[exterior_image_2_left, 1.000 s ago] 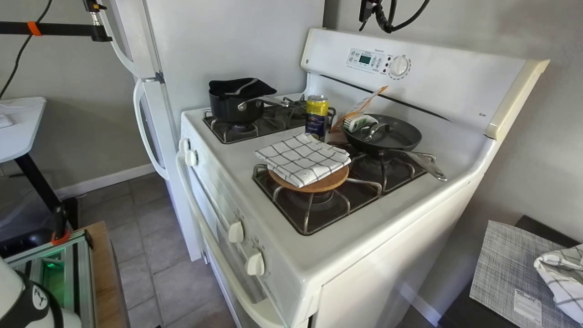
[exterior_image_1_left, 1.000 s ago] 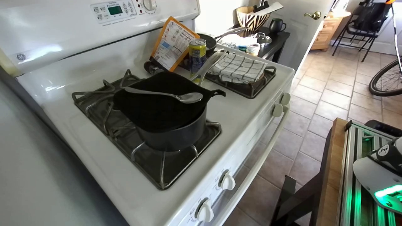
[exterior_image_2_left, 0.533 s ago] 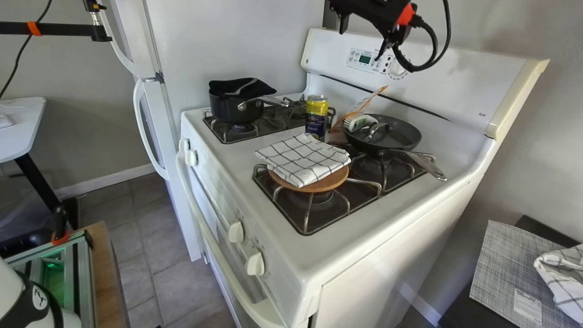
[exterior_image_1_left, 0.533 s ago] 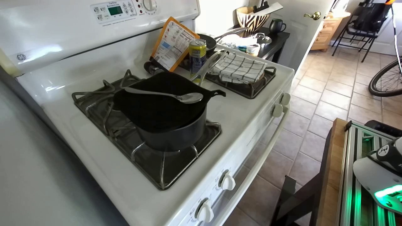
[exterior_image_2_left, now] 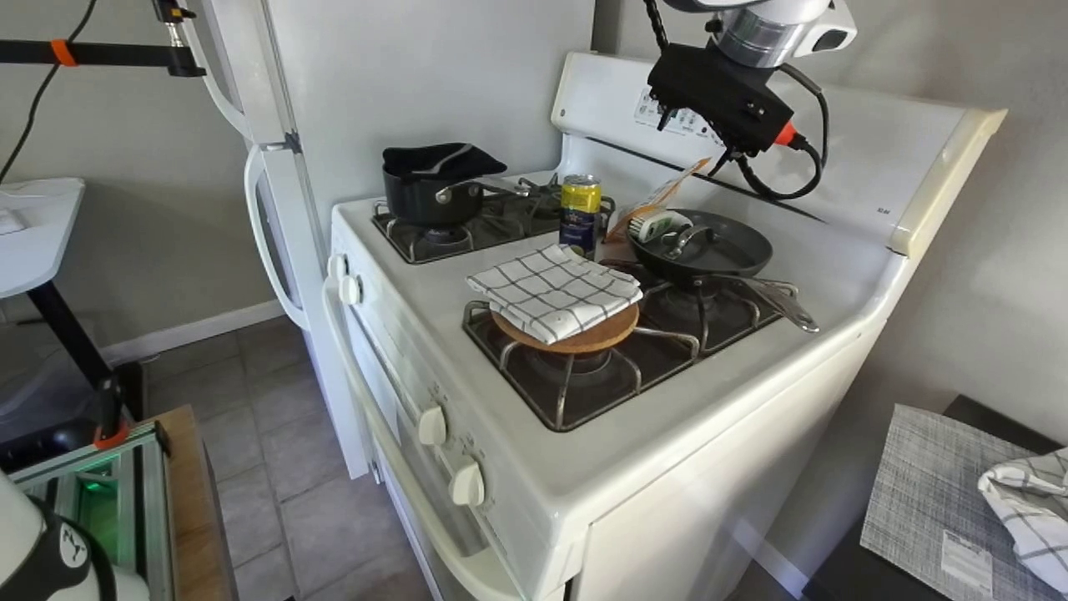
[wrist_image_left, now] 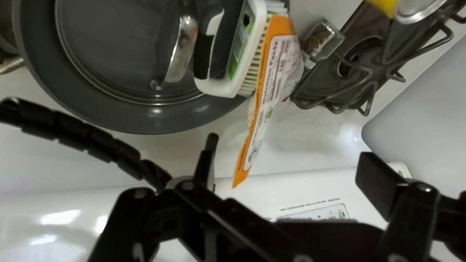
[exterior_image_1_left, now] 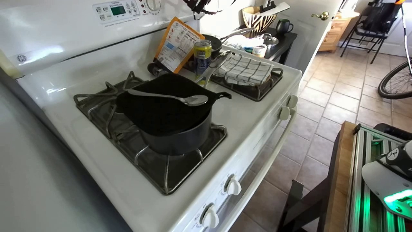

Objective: Move the orange bag to the left

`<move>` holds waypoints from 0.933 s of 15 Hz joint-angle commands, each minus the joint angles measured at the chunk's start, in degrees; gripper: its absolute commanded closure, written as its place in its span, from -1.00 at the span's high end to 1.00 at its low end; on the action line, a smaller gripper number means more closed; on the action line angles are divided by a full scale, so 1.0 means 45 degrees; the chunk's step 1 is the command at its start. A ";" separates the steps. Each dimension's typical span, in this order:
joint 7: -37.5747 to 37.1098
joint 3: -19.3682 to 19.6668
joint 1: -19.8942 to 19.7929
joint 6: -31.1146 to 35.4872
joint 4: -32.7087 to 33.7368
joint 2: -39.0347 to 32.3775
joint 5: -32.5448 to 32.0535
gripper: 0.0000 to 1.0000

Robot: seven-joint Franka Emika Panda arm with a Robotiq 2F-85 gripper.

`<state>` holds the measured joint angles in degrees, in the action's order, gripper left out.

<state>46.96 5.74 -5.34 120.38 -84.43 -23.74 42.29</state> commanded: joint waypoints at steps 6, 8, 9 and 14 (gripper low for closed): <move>-0.1576 -0.1594 -0.0945 -0.0401 0.1429 -0.1439 -0.0273 1.00; -0.1881 -0.1604 -0.0938 -0.0284 0.1131 -0.1336 -0.0480 1.00; -0.1998 -0.1630 -0.0967 -0.0263 0.0993 -0.1330 -0.0475 1.00; -0.2222 -0.1837 -0.1075 -0.0407 0.0832 -0.1392 -0.0357 0.31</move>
<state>38.45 -0.94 -8.97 119.90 -80.02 -30.26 41.28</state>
